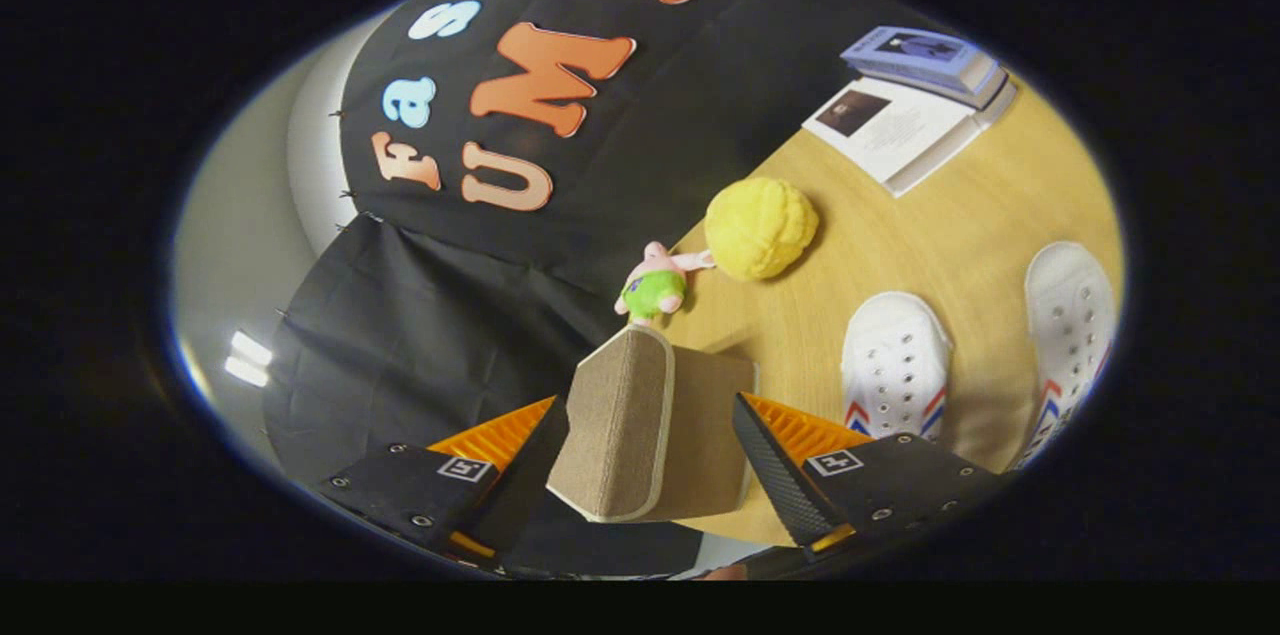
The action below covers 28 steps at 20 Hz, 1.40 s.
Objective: Open the storage box then place both shoes into the box .Put the left shoe in first, then the right shoe, with the right side of both shoes facing outward in a uniform manner.
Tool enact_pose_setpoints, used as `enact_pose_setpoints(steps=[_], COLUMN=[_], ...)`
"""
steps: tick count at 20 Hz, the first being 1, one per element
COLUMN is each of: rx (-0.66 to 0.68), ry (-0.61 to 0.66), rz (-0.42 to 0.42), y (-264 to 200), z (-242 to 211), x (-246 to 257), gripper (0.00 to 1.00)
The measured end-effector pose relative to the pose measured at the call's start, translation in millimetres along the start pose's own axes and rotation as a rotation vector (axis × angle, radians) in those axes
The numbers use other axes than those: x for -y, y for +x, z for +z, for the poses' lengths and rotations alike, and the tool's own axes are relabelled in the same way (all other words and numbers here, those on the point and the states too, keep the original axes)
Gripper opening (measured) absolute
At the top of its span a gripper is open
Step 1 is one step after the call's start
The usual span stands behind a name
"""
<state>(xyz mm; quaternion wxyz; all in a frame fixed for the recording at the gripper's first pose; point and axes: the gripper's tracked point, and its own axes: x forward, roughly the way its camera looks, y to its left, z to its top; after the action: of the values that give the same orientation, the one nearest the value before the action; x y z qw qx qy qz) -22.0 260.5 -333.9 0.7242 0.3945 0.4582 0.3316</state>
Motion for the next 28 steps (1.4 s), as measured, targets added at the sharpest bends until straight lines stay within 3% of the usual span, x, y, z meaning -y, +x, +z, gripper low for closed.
enact_pose_setpoints(steps=[7,15,22,24,28], rx=[-0.205,-0.291,-0.364,-0.343,-0.296], ry=[0.116,0.164,0.129,0.125,0.138], rz=[0.119,0.205,0.210,0.219,0.238], y=[48,64,78,74,64], z=[-41,-62,-86,-79,-64], x=[-5,-14,-34,-37,-49], gripper=[0.98,0.97,0.97,0.93,0.70])
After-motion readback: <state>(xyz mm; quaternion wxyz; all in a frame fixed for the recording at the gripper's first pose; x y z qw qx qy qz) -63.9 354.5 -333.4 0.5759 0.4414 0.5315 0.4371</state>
